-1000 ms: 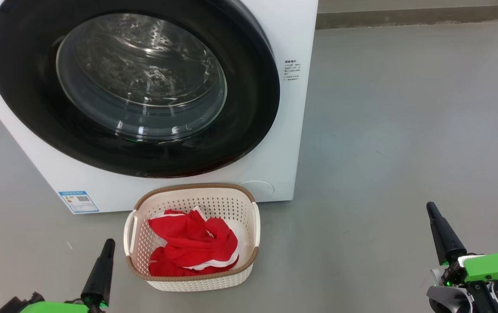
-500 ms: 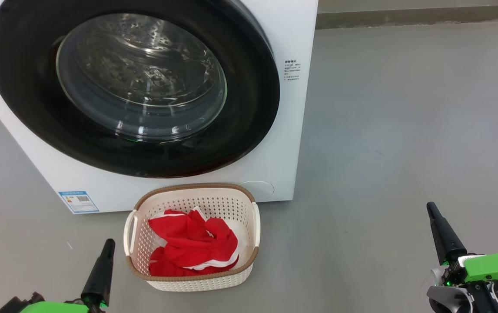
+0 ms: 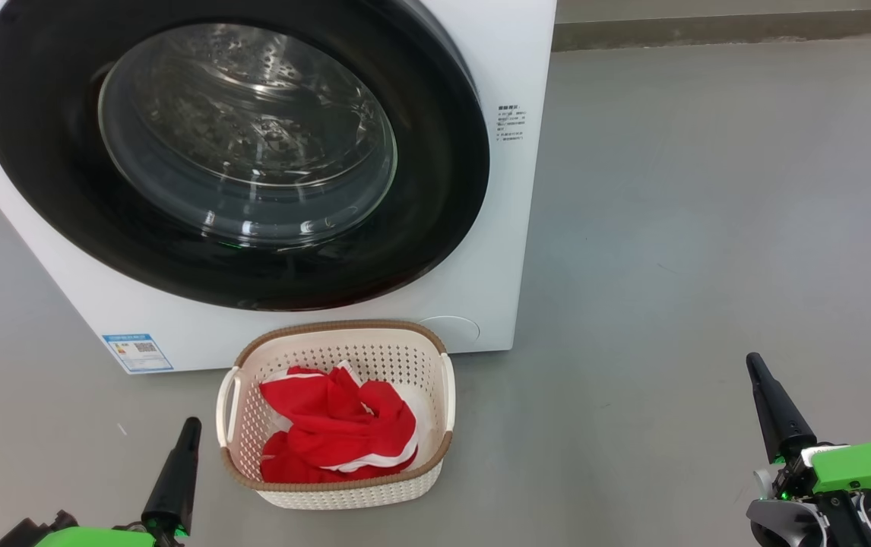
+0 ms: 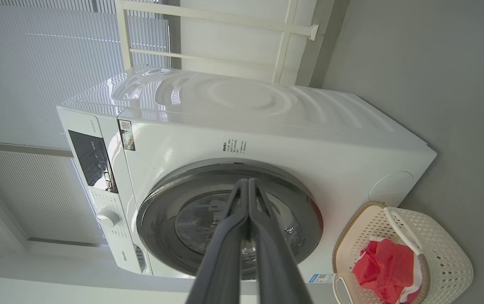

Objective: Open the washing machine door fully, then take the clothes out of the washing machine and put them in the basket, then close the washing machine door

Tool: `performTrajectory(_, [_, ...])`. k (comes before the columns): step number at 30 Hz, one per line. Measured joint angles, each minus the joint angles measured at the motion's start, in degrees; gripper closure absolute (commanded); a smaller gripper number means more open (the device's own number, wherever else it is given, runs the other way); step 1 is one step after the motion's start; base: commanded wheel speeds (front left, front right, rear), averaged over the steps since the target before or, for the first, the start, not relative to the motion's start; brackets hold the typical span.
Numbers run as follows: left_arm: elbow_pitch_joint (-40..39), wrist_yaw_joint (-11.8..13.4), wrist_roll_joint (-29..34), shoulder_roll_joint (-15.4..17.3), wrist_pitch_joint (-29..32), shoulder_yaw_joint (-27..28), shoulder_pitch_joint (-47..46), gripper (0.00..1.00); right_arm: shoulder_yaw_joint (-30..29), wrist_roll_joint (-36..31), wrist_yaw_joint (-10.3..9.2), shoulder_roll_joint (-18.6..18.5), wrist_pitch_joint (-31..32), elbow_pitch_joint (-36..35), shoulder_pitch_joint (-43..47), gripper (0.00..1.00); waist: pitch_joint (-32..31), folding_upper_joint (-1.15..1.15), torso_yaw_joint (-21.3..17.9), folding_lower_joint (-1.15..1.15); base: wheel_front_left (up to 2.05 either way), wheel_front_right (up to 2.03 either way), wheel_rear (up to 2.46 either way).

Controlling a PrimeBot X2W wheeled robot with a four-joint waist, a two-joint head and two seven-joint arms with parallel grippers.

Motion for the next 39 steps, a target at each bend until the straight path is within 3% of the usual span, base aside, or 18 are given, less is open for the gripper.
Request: performTrajectory(39, [0.00, 0.00, 0.00, 0.00, 0.00, 0.00, 0.00, 1.00, -0.01, 0.00, 0.00, -0.01, 0.00, 0.01, -0.01, 1.00, 0.00, 0.00, 0.00, 0.00, 0.00, 0.00, 0.00])
